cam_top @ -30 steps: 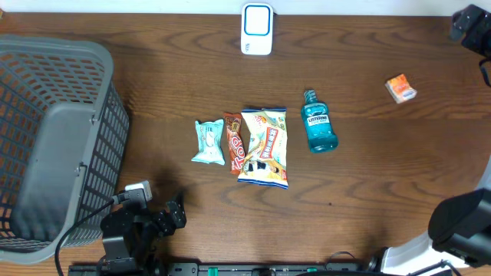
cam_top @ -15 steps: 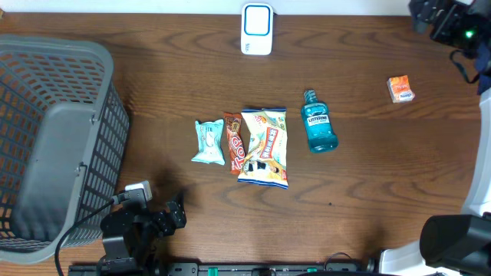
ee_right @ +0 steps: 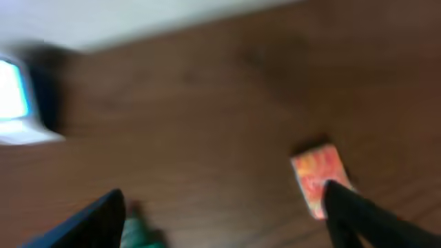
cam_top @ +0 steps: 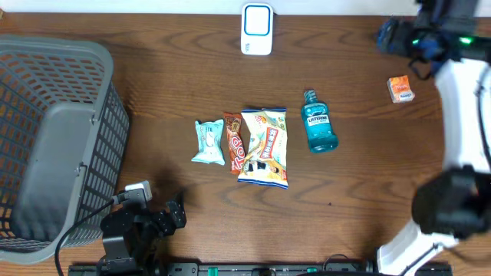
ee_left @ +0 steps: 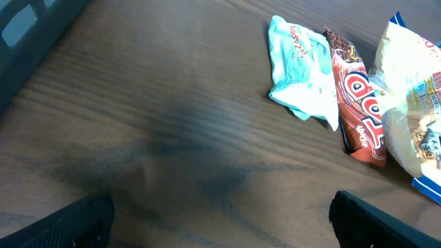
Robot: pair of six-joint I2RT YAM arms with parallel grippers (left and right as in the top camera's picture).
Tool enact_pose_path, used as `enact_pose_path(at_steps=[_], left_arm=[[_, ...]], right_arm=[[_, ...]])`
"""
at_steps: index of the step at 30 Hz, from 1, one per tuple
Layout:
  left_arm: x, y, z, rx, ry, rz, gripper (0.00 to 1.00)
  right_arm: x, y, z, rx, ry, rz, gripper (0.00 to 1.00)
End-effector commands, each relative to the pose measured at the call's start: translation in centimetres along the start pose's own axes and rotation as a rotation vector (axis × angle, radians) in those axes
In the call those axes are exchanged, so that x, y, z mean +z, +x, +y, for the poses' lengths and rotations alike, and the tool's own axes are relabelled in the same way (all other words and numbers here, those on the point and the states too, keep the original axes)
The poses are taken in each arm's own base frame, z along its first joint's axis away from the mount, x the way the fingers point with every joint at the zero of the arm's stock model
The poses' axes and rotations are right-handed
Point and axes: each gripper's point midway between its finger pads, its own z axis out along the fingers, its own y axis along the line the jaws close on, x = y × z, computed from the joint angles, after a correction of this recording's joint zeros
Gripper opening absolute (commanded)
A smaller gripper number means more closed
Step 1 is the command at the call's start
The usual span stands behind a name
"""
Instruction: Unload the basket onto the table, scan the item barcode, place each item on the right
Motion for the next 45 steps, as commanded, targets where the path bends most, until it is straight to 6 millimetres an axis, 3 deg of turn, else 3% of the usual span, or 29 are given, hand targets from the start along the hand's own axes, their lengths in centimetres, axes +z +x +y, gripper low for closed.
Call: enact_pose_path(at_steps=[1, 4, 6, 11, 14, 19, 22, 24, 30, 37, 41, 45], left_arm=[[0.0, 1.7, 0.5, -0.02, -0.02, 0.068, 0.98], [0.0, 1.7, 0.5, -0.02, -0.02, 0.068, 0.98], [0.0, 1.7, 0.5, -0.02, -0.02, 0.068, 0.98], [0.0, 1.7, 0.5, -0.02, -0.02, 0.068, 0.98], [0.0, 1.7, 0.5, -0.02, -0.02, 0.068, 0.98], [0.0, 1.7, 0.5, -0.02, -0.02, 0.068, 0.98], [0.0, 1.7, 0.5, -0.02, -0.02, 0.068, 0.98], [0.0, 1.7, 0.5, -0.02, -0.02, 0.068, 0.98], [0.0, 1.7, 0.5, -0.02, -0.02, 0.068, 0.98], [0.0, 1.7, 0.5, -0.02, -0.02, 0.068, 0.98], [0.0, 1.7, 0.5, -0.02, -0.02, 0.068, 0.98], [0.0, 1.7, 0.5, -0.02, -0.02, 0.068, 0.98]], right_arm=[[5.7, 3.7, -3.9, -0.045, 0.186, 0.123, 0.62], [9.1, 5.4, -3.8, -0.085, 0.16, 0.167, 0.35], [10.6, 5.7, -3.6, -0.09, 0.155, 0.165, 0.29], [12.9, 6.0, -4.1, -0.095, 0.17, 0.151, 0.21], [14.4, 7.3, -5.8, -0.096, 0.24, 0.179, 0.15], [16.5, 9.7, -8.1, -0.099, 0.322, 0.235, 0.15], [17.1, 10.8, -8.9, -0.091, 0.33, 0.268, 0.05], [16.8, 10.8, -10.2, -0.087, 0.38, 0.272, 0.01], [13.8, 10.4, -17.4, -0.069, 0.675, 0.272, 0.01], [11.4, 11.7, -23.1, 0.003, 0.777, 0.328, 0.01], [10.3, 10.8, -23.9, 0.045, 0.749, 0.304, 0.01], [8.5, 7.2, -20.9, 0.076, 0.583, 0.201, 0.01]])
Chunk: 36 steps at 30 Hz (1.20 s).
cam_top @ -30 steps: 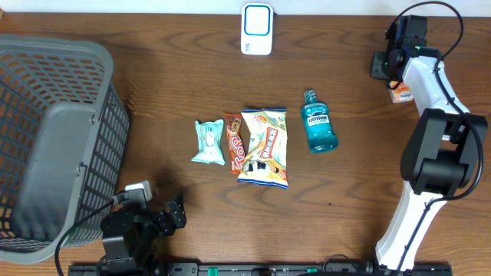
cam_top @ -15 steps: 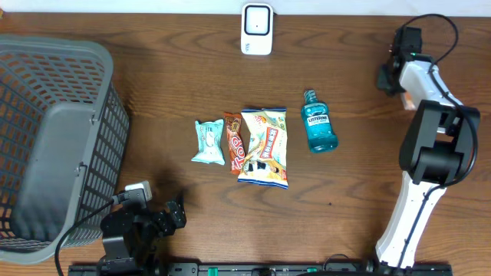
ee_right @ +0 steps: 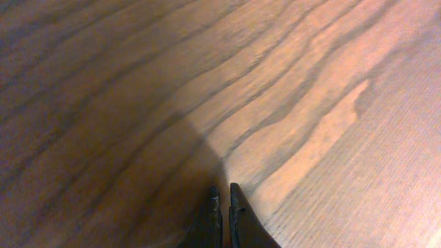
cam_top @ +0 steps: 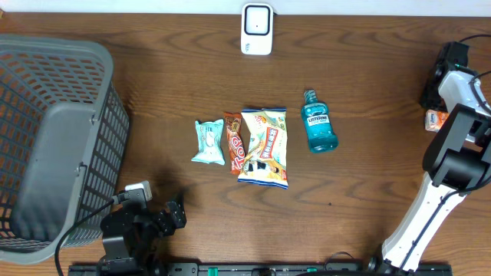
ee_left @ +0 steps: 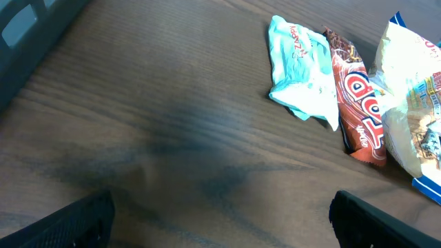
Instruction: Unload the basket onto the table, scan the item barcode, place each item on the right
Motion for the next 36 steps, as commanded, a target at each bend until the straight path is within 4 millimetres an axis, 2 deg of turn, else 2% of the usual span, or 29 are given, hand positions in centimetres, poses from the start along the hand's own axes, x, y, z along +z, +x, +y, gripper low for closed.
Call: enact_pose_path(at_steps=[1, 4, 8, 10, 12, 14, 18, 23, 30, 36], left_arm=[[0.0, 1.7, 0.5, -0.02, -0.02, 0.068, 0.98], [0.0, 1.7, 0.5, -0.02, -0.02, 0.068, 0.98], [0.0, 1.7, 0.5, -0.02, -0.02, 0.068, 0.98], [0.0, 1.7, 0.5, -0.02, -0.02, 0.068, 0.98], [0.0, 1.7, 0.5, -0.02, -0.02, 0.068, 0.98], [0.0, 1.7, 0.5, -0.02, -0.02, 0.068, 0.98], [0.0, 1.7, 0.5, -0.02, -0.02, 0.068, 0.98], [0.0, 1.7, 0.5, -0.02, -0.02, 0.068, 0.98], [0.0, 1.7, 0.5, -0.02, -0.02, 0.068, 0.98], [0.0, 1.7, 0.5, -0.02, -0.02, 0.068, 0.98]], right_arm=[[-6.4, -3.6, 1.3, 0.035, -0.2, -0.132, 0.01], [-12.0, -5.7, 2.4, 0.101, -0.396, -0.223, 0.01], [-18.8, -7.3, 3.2, 0.144, -0.586, -0.319, 0.01], [-20.7, -7.2, 3.6, 0.142, -0.622, -0.33, 0.02], [-21.4, -6.2, 4.3, 0.134, -0.63, -0.297, 0.02], [-21.3, -5.0, 5.3, 0.116, -0.629, -0.25, 0.02], [-19.6, -2.8, 7.3, 0.074, -0.617, -0.152, 0.02], [-17.1, -1.5, 8.9, 0.048, -0.589, -0.086, 0.02], [-12.8, 0.2, 8.5, 0.028, -0.441, -0.01, 0.02], [-10.9, 0.7, 7.9, 0.034, -0.404, 0.021, 0.01]])
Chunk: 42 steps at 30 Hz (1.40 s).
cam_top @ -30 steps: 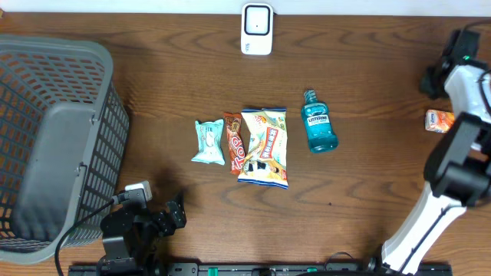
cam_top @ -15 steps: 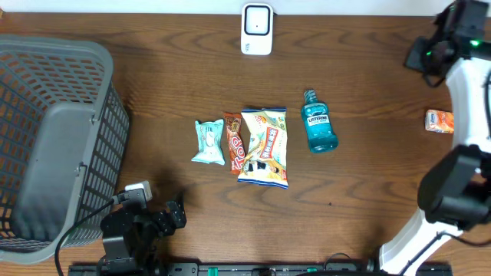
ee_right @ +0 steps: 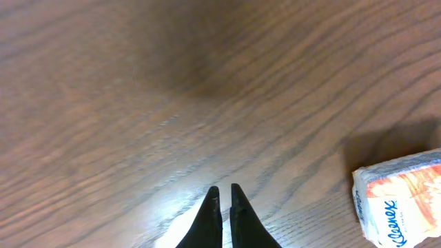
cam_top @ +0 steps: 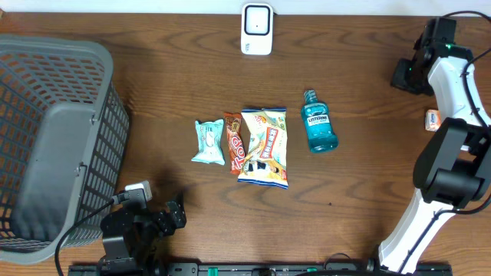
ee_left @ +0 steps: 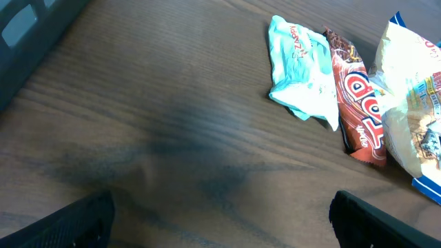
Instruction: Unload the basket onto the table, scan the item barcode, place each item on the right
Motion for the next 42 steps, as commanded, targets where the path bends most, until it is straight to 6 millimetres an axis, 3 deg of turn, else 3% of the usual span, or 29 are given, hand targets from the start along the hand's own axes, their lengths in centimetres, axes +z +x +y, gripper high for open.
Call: enact_pose_path(at_steps=[1, 8, 15, 19, 25, 28, 32, 35, 40, 42], left_arm=[[0.0, 1.7, 0.5, -0.02, -0.02, 0.068, 0.98], [0.0, 1.7, 0.5, -0.02, -0.02, 0.068, 0.98], [0.0, 1.7, 0.5, -0.02, -0.02, 0.068, 0.98], [0.0, 1.7, 0.5, -0.02, -0.02, 0.068, 0.98], [0.0, 1.7, 0.5, -0.02, -0.02, 0.068, 0.97], [0.0, 1.7, 0.5, -0.02, -0.02, 0.068, 0.98], [0.0, 1.7, 0.5, -0.02, -0.02, 0.068, 0.98], [0.0, 1.7, 0.5, -0.02, -0.02, 0.068, 0.98], [0.0, 1.7, 0.5, -0.02, -0.02, 0.068, 0.98], [0.0, 1.7, 0.5, -0.02, -0.02, 0.068, 0.98]], right_arm=[[0.9, 0.2, -2.1, 0.024, 0.079, 0.007, 0.01], [2.6, 0.8, -5.8, 0.05, 0.207, 0.031, 0.02], [5.6, 5.3, -7.5, 0.074, 0.197, 0.214, 0.01], [5.5, 5.6, -9.6, 0.092, 0.253, 0.229, 0.01], [4.2, 5.6, -16.5, 0.132, 0.487, 0.215, 0.01], [4.2, 5.6, -17.4, 0.165, 0.465, 0.217, 0.01], [3.9, 4.3, -15.6, 0.203, 0.319, 0.195, 0.01], [2.6, 1.9, -13.1, 0.224, 0.165, 0.144, 0.01], [-1.9, -1.8, -6.2, 0.218, -0.186, 0.052, 0.13], [-3.7, -2.1, -4.1, 0.221, -0.263, 0.041, 0.13]])
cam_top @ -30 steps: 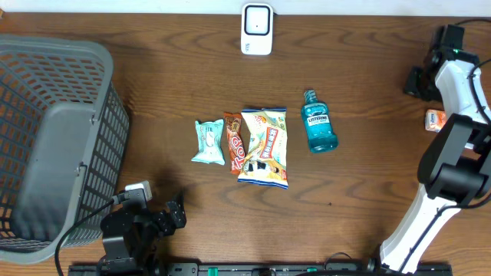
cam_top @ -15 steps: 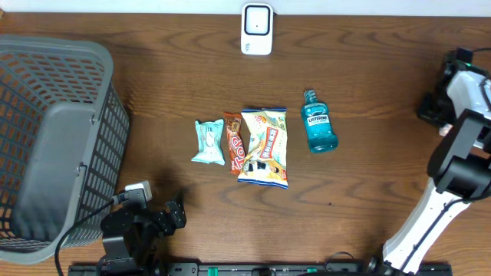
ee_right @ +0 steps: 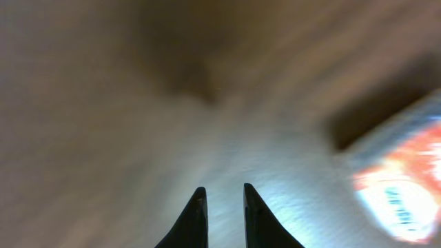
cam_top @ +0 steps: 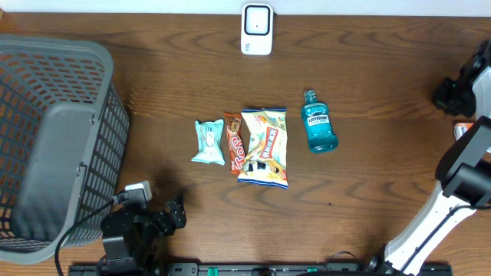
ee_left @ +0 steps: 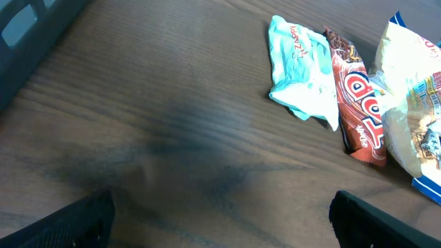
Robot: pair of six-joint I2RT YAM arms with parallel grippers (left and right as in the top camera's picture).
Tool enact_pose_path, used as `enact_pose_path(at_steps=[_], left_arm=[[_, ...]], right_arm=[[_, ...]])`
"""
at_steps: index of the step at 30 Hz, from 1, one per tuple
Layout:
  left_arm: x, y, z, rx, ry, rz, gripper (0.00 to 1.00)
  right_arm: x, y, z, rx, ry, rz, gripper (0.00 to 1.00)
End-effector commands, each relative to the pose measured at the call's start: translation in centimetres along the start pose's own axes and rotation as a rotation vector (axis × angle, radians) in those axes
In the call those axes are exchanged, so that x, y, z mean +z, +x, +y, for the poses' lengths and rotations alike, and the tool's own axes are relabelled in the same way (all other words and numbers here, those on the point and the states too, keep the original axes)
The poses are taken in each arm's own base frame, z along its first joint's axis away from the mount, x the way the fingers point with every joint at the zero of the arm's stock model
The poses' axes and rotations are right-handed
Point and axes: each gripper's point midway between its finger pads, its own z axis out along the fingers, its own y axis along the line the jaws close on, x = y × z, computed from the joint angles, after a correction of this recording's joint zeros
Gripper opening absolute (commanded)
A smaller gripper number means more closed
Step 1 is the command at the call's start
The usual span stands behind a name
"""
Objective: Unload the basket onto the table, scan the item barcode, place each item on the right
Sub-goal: 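Move the right gripper over the snack bag and grasp it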
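The white scanner (cam_top: 257, 29) stands at the table's far edge. In the middle lie a teal packet (cam_top: 209, 142), a brown bar (cam_top: 235, 144), a chips bag (cam_top: 265, 147) and a blue Listerine bottle (cam_top: 318, 123). A small orange tissue pack (cam_top: 464, 130) lies at the right edge, blurred in the right wrist view (ee_right: 396, 200). My right gripper (cam_top: 453, 92) hovers beside it; its fingers (ee_right: 224, 196) are slightly apart and hold nothing. My left gripper (ee_left: 220, 213) rests wide open near the front edge, short of the teal packet (ee_left: 303, 69).
A large grey basket (cam_top: 54, 138) fills the left side of the table. The left arm's base and cable (cam_top: 130, 230) sit at the front left. The right arm (cam_top: 453, 184) runs along the right edge.
My right gripper has moved from the far right corner area out to the right edge, and its fingers have parted a little. The orange pack lies slightly further right. The left arm is unchanged.
The orange pack first lay at the far right with my right gripper open over it. Then it lay further right and nearer, with the gripper shut beside it. The shut gripper then stood away from it, and now hovers by it, slightly open.
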Motion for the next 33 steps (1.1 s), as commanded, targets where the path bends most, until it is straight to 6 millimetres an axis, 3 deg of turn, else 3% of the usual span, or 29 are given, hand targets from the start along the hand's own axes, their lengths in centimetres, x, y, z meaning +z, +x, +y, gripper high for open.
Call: enact_pose_path(at_steps=[1, 4, 9, 17, 23, 26, 29, 31, 32, 33], left_arm=[[0.0, 1.7, 0.5, -0.02, -0.02, 0.068, 0.98], [0.0, 1.7, 0.5, -0.02, -0.02, 0.068, 0.98], [0.0, 1.7, 0.5, -0.02, -0.02, 0.068, 0.98], [0.0, 1.7, 0.5, -0.02, -0.02, 0.068, 0.98], [0.0, 1.7, 0.5, -0.02, -0.02, 0.068, 0.98], [0.0, 1.7, 0.5, -0.02, -0.02, 0.068, 0.98], [0.0, 1.7, 0.5, -0.02, -0.02, 0.068, 0.98], [0.0, 1.7, 0.5, -0.02, -0.02, 0.068, 0.98], [0.0, 1.7, 0.5, -0.02, -0.02, 0.068, 0.98], [0.0, 1.7, 0.5, -0.02, -0.02, 0.068, 0.98]], right_arm=[[-6.4, -0.2, 7.3, -0.02, -0.289, -0.047, 0.13], [-8.3, 0.9, 9.6, -0.047, -0.305, -0.049, 0.14], [-10.9, 3.4, 13.8, -0.134, -0.336, -0.042, 0.26], [-13.2, 8.8, 19.9, -0.295, -0.361, 0.015, 0.31], [-14.2, 15.7, 26.2, -0.524, -0.396, 0.077, 0.34], [-14.7, 19.0, 28.0, -0.614, -0.4, 0.117, 0.37], [-15.2, 22.6, 29.4, -0.668, -0.396, 0.172, 0.54], [-15.6, 25.0, 30.6, -0.727, -0.405, 0.188, 0.53], [-15.8, 26.1, 31.3, -0.758, -0.41, 0.191, 0.66], [-16.0, 27.1, 31.8, -0.788, -0.412, 0.192, 0.94]])
